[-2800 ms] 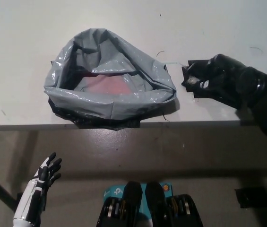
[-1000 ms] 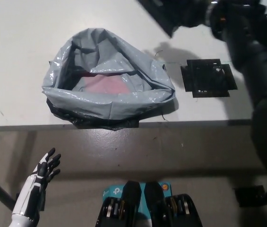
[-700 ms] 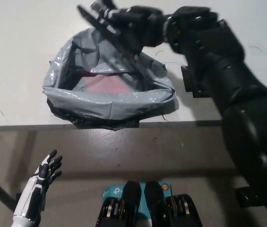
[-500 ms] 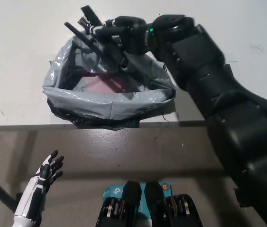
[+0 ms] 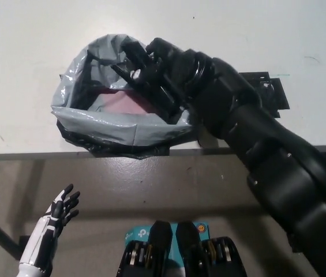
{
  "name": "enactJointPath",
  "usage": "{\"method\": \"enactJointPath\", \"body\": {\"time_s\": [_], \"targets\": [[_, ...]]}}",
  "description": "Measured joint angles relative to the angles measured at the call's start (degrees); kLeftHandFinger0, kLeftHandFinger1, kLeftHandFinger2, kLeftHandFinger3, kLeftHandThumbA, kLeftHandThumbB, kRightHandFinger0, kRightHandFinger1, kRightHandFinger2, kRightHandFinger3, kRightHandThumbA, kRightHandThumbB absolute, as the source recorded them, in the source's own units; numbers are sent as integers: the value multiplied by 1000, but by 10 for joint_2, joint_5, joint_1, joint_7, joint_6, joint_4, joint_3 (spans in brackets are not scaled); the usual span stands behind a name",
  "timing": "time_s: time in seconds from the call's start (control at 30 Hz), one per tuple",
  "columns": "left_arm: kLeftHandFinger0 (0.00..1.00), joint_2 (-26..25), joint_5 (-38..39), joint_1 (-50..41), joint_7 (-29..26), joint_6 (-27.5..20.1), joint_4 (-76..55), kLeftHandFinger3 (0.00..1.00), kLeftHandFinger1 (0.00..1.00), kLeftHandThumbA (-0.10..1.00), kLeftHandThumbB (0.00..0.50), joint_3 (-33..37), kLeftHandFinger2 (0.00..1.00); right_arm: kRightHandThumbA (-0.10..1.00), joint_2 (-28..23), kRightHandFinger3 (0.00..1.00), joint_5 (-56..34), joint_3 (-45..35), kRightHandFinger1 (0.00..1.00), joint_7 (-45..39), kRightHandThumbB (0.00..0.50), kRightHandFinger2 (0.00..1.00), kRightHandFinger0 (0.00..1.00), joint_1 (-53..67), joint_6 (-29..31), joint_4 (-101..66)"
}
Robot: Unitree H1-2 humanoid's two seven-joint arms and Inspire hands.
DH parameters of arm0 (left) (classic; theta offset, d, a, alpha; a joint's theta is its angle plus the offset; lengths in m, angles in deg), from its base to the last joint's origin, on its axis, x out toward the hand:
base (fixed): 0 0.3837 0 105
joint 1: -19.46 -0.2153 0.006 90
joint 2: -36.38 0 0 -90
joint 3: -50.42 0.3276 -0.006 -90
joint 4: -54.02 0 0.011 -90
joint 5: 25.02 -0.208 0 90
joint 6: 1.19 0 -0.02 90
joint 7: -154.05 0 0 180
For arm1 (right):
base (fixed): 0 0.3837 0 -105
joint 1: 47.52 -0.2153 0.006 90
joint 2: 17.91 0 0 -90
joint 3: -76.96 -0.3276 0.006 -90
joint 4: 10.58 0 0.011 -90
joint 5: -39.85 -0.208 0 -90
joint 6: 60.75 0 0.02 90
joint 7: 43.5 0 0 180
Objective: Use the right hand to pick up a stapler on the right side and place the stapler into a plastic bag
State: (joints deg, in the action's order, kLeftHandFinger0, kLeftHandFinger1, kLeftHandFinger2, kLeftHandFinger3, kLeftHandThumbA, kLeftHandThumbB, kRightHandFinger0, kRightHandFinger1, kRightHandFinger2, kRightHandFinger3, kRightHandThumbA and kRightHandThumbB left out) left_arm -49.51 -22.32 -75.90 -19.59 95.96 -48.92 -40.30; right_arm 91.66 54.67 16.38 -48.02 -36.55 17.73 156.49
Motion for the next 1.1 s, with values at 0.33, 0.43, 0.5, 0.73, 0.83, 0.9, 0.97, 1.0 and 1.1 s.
{"method": "enactJointPath", "body": {"time_s": [0.33,0.43,0.5,0.73,0.83,0.9,0.97,1.0,1.1], "targets": [[1000,-1,0,9,0,6,0,1000,1000,1000,0,1,1000,949,-14,1000,75,96,1000,95,406,1000,1000,6,84,-6],[1000,-2,-2,13,1,8,0,1000,1000,1000,0,3,1000,972,-25,1000,94,109,1000,120,397,1000,1000,5,115,-10],[1000,-2,-2,15,2,9,0,1000,1000,1000,4,3,1000,955,-34,1000,104,111,1000,133,370,1000,1000,5,136,-12],[1000,-3,-6,19,4,9,0,1000,1000,1000,19,5,1000,975,-62,1000,120,96,1000,172,355,1000,1000,-1,197,-40],[1000,-3,-7,20,4,9,0,1000,1000,1000,0,4,1000,913,-91,1000,110,37,1000,178,297,1000,1000,2,223,-117],[1000,-3,-5,20,5,9,0,1000,1000,1000,0,3,1000,910,-104,1000,105,12,1000,177,301,1000,1000,7,224,-165],[1000,-3,-5,20,5,10,0,1000,1000,1000,0,3,1000,968,-113,1000,101,-5,1000,175,318,1000,1000,18,224,-203],[1000,-3,-4,20,5,10,0,1000,1000,1000,0,3,1000,995,-119,1000,99,-16,1000,174,327,1000,1000,30,224,-231],[1000,-2,-4,20,5,10,2,1000,1000,1000,11,3,1000,963,-130,1000,93,-39,1000,170,317,1000,1000,71,220,-299]]}}
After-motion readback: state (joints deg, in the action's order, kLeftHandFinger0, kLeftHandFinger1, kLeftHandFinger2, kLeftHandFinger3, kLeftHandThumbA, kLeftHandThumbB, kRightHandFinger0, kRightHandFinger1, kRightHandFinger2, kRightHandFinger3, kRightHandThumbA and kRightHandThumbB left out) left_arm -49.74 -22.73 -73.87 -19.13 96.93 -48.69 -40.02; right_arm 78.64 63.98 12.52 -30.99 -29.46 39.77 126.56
